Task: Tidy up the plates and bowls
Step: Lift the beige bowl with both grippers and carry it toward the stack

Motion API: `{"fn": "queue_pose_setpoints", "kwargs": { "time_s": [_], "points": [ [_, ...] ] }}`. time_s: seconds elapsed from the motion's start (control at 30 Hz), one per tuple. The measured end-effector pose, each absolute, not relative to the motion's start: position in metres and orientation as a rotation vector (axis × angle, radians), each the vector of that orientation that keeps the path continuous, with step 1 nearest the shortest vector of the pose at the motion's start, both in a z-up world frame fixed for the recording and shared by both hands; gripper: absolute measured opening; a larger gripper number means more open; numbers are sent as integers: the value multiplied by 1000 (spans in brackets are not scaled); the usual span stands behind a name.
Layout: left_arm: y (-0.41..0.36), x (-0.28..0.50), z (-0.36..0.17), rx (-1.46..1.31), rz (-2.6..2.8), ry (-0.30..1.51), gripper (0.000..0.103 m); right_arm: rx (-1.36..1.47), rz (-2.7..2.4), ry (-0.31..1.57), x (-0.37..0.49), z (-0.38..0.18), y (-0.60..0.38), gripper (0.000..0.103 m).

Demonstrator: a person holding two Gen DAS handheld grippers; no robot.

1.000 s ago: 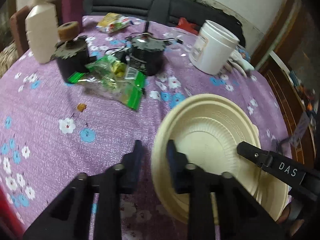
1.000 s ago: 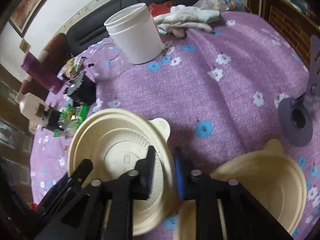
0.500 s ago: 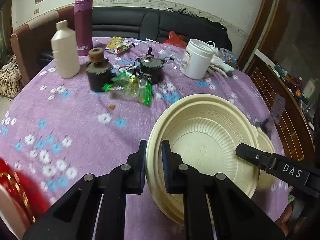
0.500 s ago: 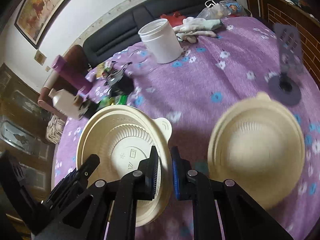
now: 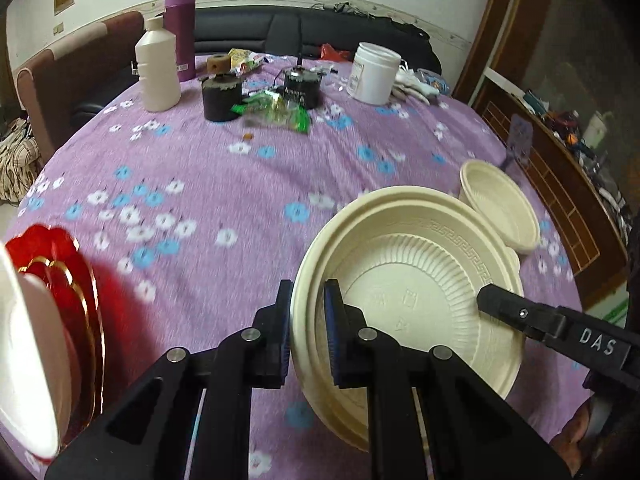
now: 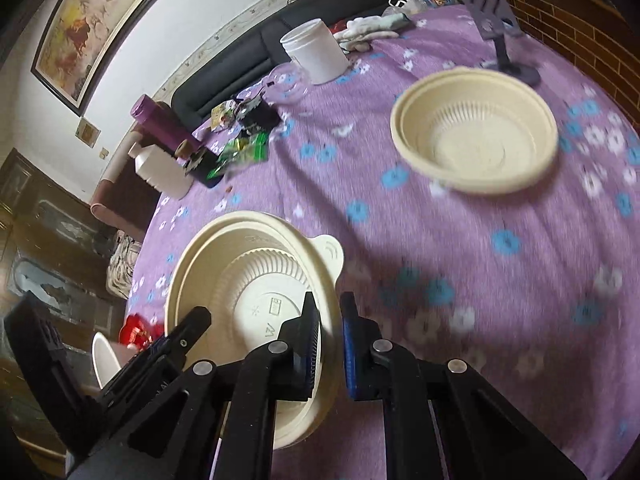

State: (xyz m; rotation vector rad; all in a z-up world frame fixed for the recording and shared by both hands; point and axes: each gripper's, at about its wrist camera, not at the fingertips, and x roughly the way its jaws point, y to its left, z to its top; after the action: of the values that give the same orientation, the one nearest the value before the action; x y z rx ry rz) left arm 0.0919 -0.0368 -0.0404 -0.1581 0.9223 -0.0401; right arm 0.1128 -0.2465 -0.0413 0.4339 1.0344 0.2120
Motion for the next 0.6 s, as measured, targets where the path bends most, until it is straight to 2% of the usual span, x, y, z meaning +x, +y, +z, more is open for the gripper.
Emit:
{"fn": "queue_pose_setpoints", "kwargs": {
  "time_s": [0.6],
  "points": [
    [-21,53,-47,-131,-27,943,12,435,233,1053,71,-56,-229,11]
  ]
}}
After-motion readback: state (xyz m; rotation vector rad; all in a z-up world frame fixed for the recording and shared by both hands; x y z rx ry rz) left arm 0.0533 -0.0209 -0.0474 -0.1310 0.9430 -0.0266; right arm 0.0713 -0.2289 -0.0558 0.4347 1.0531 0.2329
